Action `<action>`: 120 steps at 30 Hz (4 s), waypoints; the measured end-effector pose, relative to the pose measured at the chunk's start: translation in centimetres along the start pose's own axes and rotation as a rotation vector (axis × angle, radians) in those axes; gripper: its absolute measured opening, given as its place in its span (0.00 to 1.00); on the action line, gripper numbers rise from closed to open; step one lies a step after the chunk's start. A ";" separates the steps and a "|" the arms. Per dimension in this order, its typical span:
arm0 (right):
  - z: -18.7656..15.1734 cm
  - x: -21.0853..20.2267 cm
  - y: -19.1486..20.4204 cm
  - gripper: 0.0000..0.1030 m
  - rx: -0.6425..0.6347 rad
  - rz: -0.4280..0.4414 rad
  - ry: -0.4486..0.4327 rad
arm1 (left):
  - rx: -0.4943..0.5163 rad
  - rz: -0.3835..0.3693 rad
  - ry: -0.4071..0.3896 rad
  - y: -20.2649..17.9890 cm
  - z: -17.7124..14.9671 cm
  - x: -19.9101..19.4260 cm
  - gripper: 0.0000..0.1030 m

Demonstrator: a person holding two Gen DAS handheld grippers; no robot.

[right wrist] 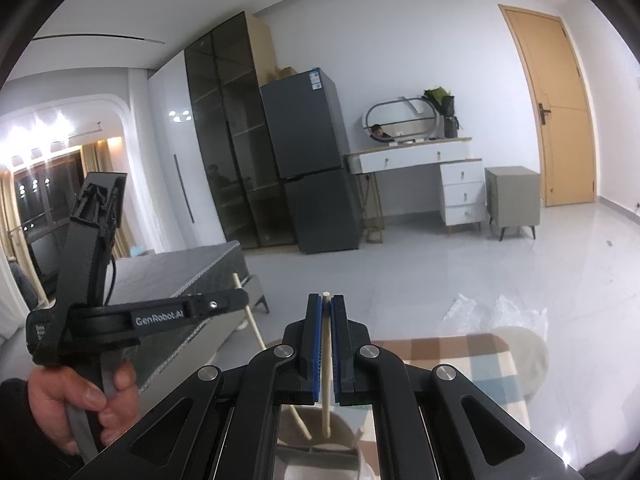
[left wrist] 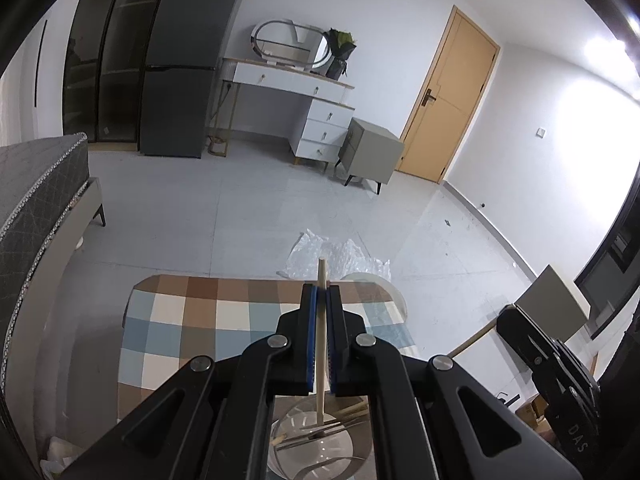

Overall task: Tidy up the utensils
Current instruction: 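Open both grippers to release the chopsticks into the holder and withdraw, then lower both grippers toward the loose chopsticks beside the holder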

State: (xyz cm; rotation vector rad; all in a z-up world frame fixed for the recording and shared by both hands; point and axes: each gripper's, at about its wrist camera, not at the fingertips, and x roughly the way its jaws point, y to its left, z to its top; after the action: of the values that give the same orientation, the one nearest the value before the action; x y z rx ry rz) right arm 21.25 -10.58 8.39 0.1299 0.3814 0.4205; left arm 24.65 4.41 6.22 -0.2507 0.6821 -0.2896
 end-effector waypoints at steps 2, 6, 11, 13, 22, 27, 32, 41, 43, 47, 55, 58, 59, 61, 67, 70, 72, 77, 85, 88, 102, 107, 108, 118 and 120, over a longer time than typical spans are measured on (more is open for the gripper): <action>-0.5 0.4 -0.2 0.03 0.006 0.001 0.015 | -0.004 0.004 0.012 0.2 -0.4 0.4 0.00; -1.2 1.3 -0.5 0.03 0.015 -0.002 0.040 | -0.007 0.004 0.039 0.3 -1.2 0.8 0.00; -1.8 1.6 -0.7 0.03 0.023 -0.004 0.072 | -0.016 -0.001 0.078 0.1 -1.3 1.1 0.00; -2.2 1.7 -0.6 0.04 0.022 -0.006 0.088 | -0.017 0.000 0.083 0.0 -1.0 1.1 0.00; -2.9 0.2 -1.9 0.22 0.080 -0.029 0.105 | -0.066 0.041 0.111 0.1 -0.9 -0.5 0.62; -2.9 -1.8 -2.4 0.40 0.099 -0.056 0.092 | -0.010 0.111 0.059 -1.0 -1.0 -2.7 0.75; -2.7 -4.2 -2.5 0.54 0.113 -0.070 0.061 | -0.007 0.213 -0.013 -1.4 -1.6 -5.4 0.76; -3.3 -7.5 -2.0 0.85 0.111 -0.076 0.022 | 0.050 0.279 -0.106 -1.9 -4.1 -8.1 0.76; -3.7 -8.0 -1.9 0.92 0.105 -0.081 0.021 | 0.040 0.250 -0.125 -1.7 -4.9 -8.5 0.76; -4.6 -9.2 -1.6 0.99 0.096 -0.061 0.013 | 0.023 0.256 -0.069 -1.5 -6.5 -8.1 0.76; -6.6 -11.5 -1.0 1.00 0.097 -0.003 -0.029 | -0.004 0.345 0.011 -0.8 -9.2 -8.3 0.76; -7.7 -11.9 -0.8 1.00 0.091 0.020 -0.017 | -0.014 0.366 -0.024 -0.2 -10.5 -8.9 0.76; -8.0 -11.9 -0.7 1.00 0.090 0.030 -0.007 | -0.011 0.367 -0.031 -0.2 -11.3 -9.2 0.76; -8.9 -11.6 -0.6 1.00 0.088 0.034 0.031 | -0.008 0.378 -0.041 -0.3 -12.2 -9.2 0.76; -11.5 -11.2 0.2 1.00 0.047 0.025 0.089 | 0.035 0.382 -0.045 -0.5 -15.3 -8.5 0.76; -12.7 -11.2 0.4 1.00 0.022 0.021 0.096 | 0.049 0.377 -0.007 -0.5 -16.4 -7.4 0.76; -13.3 -10.9 0.4 1.00 0.007 -0.001 0.117 | 0.029 0.327 0.012 -0.1 -17.0 -7.0 0.76; -15.1 -8.7 -0.3 1.00 0.007 -0.049 0.240 | 0.014 0.306 0.087 0.4 -18.4 -5.1 0.76; -18.1 -3.8 -0.6 0.99 -0.056 -0.094 0.449 | -0.056 0.302 0.197 3.1 -19.6 -2.5 0.76; -19.1 -1.8 -1.0 0.98 -0.057 -0.103 0.519 | -0.077 0.314 0.192 3.6 -19.3 -2.4 0.76; -24.0 5.6 -2.1 0.59 -0.064 -0.169 0.770 | -0.120 0.335 0.223 5.4 -18.4 -1.2 0.76; -24.7 6.5 -1.8 0.41 -0.097 -0.187 0.804 | -0.151 0.351 0.258 6.3 -18.6 -0.8 0.76; -24.8 6.4 -1.7 0.41 -0.100 -0.187 0.808 | -0.156 0.347 0.265 6.4 -18.6 -0.7 0.76; -25.1 6.4 -1.4 0.34 -0.129 -0.209 0.834 | -0.185 0.369 0.310 6.8 -18.9 -0.2 0.76; -25.0 6.4 -1.5 0.34 -0.129 -0.210 0.833 | -0.194 0.369 0.317 7.0 -19.0 -0.2 0.76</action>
State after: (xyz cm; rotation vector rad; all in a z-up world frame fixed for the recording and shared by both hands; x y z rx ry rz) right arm 17.56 -8.13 -17.09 -0.2228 1.1729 0.2734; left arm 13.43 8.43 -10.15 -0.2602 1.0547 0.0946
